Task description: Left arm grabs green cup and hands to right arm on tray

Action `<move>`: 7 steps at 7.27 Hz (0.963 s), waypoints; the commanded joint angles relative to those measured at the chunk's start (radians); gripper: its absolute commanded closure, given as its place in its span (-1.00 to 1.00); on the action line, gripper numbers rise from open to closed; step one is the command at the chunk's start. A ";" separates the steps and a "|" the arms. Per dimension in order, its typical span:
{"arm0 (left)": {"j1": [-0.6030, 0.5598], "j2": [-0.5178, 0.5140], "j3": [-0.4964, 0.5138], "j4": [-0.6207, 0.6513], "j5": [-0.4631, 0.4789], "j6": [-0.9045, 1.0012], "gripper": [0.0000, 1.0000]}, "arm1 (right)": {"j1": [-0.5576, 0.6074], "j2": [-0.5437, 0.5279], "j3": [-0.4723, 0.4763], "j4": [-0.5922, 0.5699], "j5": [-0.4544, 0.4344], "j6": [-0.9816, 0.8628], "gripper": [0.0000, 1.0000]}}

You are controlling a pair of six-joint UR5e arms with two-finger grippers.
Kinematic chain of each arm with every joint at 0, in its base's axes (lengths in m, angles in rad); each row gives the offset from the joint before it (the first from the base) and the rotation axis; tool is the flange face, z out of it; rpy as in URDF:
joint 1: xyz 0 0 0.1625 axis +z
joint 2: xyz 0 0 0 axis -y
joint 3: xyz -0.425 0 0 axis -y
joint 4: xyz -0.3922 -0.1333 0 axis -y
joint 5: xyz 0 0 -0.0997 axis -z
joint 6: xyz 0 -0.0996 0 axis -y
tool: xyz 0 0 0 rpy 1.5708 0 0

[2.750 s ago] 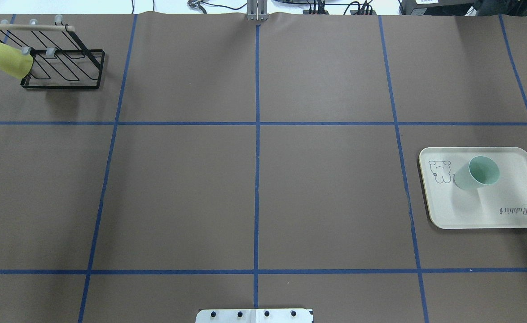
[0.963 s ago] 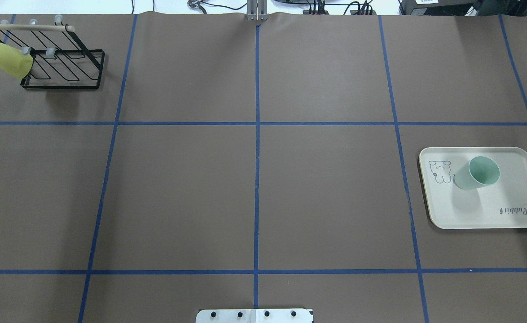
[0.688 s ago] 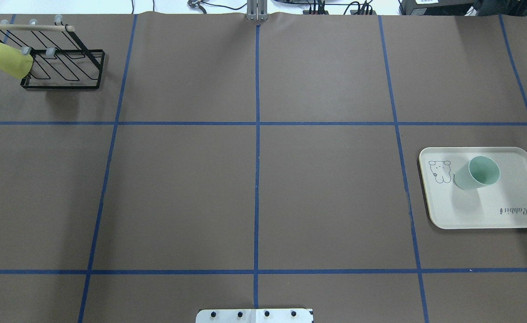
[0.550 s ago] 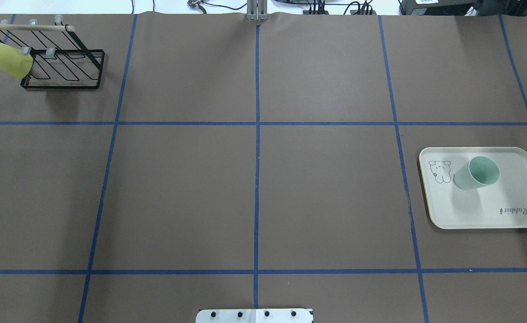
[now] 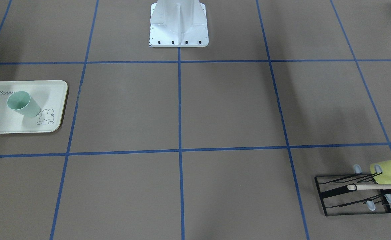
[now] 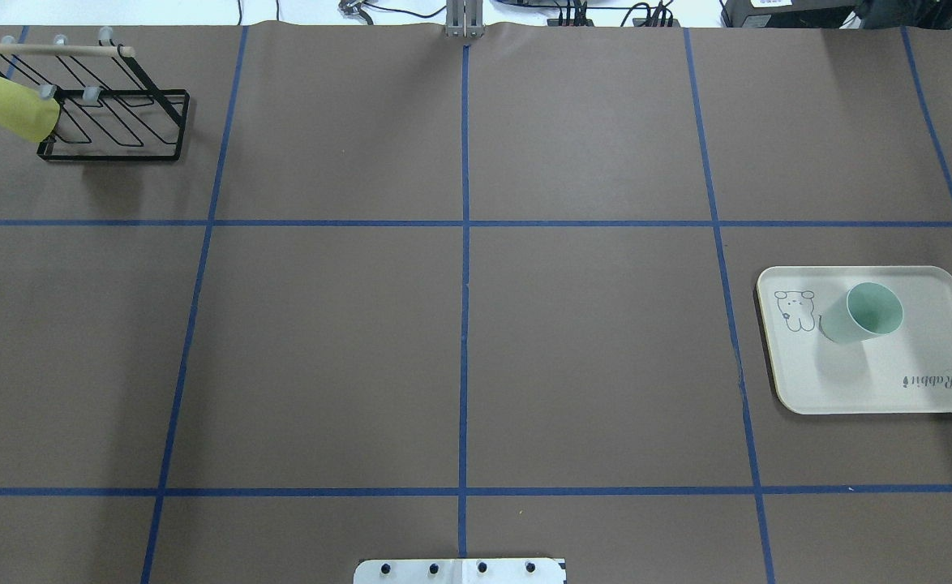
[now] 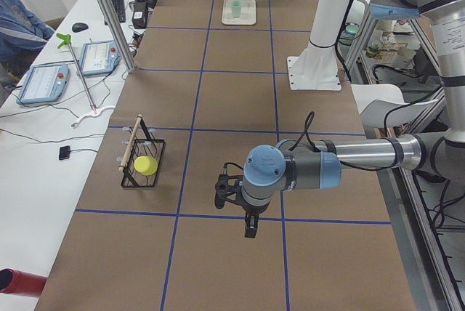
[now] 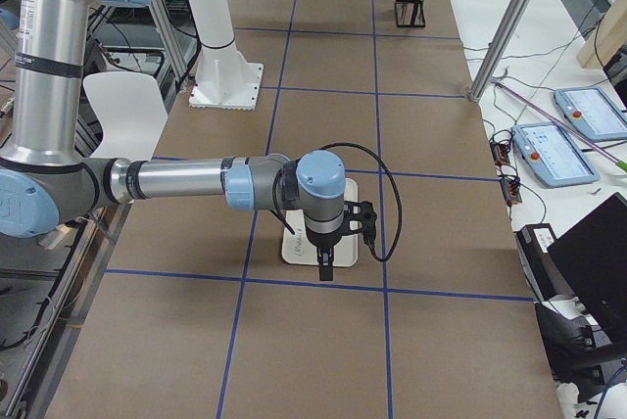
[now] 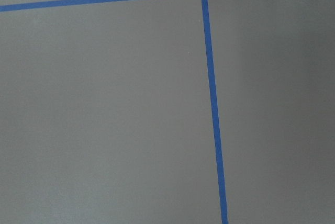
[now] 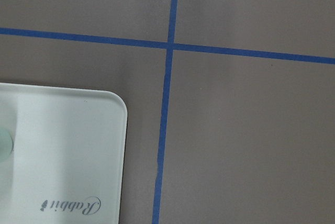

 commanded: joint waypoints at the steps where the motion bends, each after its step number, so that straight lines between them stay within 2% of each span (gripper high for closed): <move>1: 0.000 0.009 0.000 0.000 0.000 0.000 -1.00 | -0.004 0.000 0.000 -0.001 0.000 0.001 -1.00; 7: 0.000 0.009 0.000 0.000 0.001 0.000 -1.00 | -0.004 -0.009 -0.003 0.000 0.009 0.000 -1.00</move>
